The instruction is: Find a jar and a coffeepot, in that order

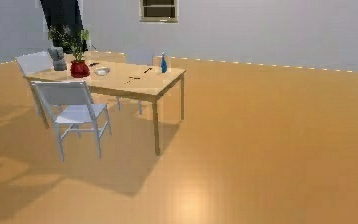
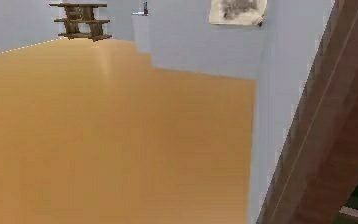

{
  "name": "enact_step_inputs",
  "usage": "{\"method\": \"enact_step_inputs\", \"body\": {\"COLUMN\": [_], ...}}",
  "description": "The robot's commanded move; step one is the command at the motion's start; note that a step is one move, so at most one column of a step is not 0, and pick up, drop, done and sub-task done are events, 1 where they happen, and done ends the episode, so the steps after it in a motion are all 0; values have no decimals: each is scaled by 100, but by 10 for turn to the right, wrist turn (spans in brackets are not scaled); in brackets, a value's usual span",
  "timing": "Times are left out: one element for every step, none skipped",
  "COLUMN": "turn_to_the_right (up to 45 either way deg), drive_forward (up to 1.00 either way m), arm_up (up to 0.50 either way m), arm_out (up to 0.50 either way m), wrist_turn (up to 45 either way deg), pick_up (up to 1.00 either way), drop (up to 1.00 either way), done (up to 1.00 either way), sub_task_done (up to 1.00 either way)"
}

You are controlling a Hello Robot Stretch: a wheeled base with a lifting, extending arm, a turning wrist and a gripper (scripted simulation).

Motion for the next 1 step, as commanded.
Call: {"method": "enact_step_inputs", "body": {"turn_to_the_right": [90], "drive_forward": [0], "arm_up": [0], "arm_out": [0], "wrist_turn": [0], "pick_up": [0], "drop": [0], "done": [0], "sub_task_done": [0]}}
